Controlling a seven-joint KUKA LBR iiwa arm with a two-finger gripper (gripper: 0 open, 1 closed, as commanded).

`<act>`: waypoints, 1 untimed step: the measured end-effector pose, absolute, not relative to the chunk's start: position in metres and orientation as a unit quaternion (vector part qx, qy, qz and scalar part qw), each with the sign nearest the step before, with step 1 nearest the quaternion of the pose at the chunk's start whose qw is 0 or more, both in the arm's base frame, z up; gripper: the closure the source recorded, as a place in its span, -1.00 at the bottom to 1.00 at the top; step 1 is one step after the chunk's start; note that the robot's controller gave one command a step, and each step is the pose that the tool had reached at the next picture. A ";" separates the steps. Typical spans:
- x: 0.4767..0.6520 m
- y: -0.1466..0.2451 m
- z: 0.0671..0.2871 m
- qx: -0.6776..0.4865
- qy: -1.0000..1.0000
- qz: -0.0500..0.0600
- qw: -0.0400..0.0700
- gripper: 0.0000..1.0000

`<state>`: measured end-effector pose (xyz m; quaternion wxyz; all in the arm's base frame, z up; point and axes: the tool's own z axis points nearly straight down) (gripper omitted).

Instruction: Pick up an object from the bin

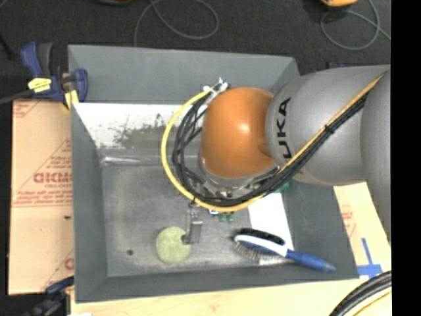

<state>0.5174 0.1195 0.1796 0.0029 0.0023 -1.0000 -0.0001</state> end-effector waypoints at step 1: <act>0.519 0.119 0.184 0.000 -1.000 -0.001 -0.001 -1.00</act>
Offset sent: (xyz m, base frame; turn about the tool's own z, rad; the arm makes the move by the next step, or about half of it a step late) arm -0.0133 0.0058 -0.1096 -0.1268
